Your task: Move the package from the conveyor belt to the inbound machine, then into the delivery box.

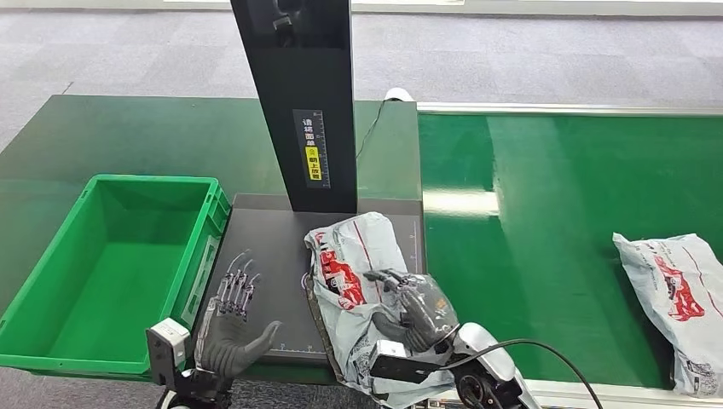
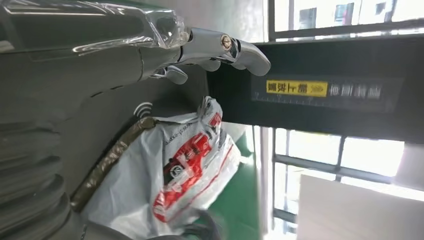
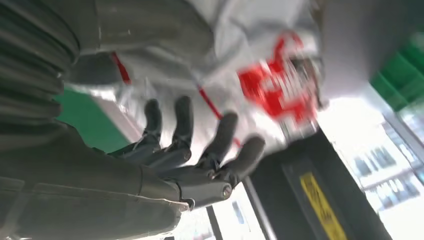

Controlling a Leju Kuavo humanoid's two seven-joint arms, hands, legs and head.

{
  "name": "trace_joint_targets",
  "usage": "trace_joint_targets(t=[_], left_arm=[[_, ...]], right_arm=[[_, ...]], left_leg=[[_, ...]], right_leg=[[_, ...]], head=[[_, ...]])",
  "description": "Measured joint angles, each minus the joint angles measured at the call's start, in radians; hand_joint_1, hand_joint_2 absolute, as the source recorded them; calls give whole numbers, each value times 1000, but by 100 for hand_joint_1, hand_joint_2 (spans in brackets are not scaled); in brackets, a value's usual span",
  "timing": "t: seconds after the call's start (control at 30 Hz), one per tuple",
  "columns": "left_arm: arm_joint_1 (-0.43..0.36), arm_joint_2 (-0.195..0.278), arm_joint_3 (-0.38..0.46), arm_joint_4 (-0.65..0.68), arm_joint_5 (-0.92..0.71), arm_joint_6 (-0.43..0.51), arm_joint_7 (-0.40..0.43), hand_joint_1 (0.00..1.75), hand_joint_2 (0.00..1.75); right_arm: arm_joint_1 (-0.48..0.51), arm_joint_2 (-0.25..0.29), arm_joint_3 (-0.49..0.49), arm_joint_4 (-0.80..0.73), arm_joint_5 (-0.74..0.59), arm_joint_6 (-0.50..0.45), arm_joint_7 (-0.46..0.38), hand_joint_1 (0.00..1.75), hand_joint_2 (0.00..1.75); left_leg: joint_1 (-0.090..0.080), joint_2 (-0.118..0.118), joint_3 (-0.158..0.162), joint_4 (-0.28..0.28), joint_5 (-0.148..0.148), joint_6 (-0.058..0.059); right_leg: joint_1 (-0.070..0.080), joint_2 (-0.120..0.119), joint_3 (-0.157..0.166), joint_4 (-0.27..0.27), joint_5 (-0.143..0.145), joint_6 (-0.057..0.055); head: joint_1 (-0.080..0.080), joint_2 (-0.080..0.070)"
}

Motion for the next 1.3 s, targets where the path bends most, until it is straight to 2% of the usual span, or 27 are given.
trace_joint_targets(t=[0.17, 0.27, 0.37, 0.6, 0.7, 0.77, 0.9, 1.13, 1.3], left_arm=[[-7, 0, -56, -1, -142, 53, 3, 0, 175], [-6, -1, -77, -1, -181, 101, 3, 0, 175], [-5, -1, -95, -1, -221, 135, 10, 0, 175], [-23, 0, -147, 11, -460, 300, 54, 0, 175], [-59, 0, -181, 31, -601, 394, 88, 0, 175], [-100, -1, -210, 62, -668, 421, 123, 0, 175], [-215, -10, -266, 162, -754, 413, 199, 0, 175], [-420, -36, -329, 379, -806, 261, 303, 0, 175], [-513, -57, -341, 532, -826, 203, 354, 2, 175]], right_arm=[[22, 30, -55, -76, -173, -50, -58, 0, 175], [51, 50, -101, -127, -325, -61, -87, 0, 175], [87, 64, -152, -178, -417, -86, -112, 0, 175], [150, 86, -230, -255, -455, -183, -125, 0, 175], [161, 86, -239, -261, -463, -209, -121, 0, 175], [163, 87, -240, -261, -464, -225, -121, 0, 175], [150, 92, -240, -254, -471, -251, -123, 0, 175], [92, 93, -236, -217, -487, -290, -147, 0, 175], [60, 94, -229, -187, -486, -311, -147, 0, 175]], left_leg=[[0, 0, 0, 0, 0, 0], [0, 0, 0, 0, 0, 0], [0, 0, 0, 0, 0, 0], [0, 0, 0, 0, 0, 0], [0, 0, 0, 0, 0, 0], [0, 0, 0, 0, 0, 0], [0, 0, 0, 0, 1, 0], [0, 0, 0, 1, 1, 0], [0, 0, 0, 1, 1, 0]], right_leg=[[0, 0, 0, 0, 0, 0], [0, 0, 0, 0, 0, 0], [0, 0, 0, 0, 0, 0], [0, 0, 0, 0, 0, 0], [0, 0, 0, 0, 0, 0], [0, 0, 0, 0, 0, 0], [0, 0, 0, 0, 1, 0], [0, 0, 0, 0, 1, 0], [0, 0, 0, 0, 1, 0]], head=[[0, 0], [0, 0], [0, 0], [0, 0], [0, 0], [0, 0], [0, 0], [0, 0], [0, 0]])
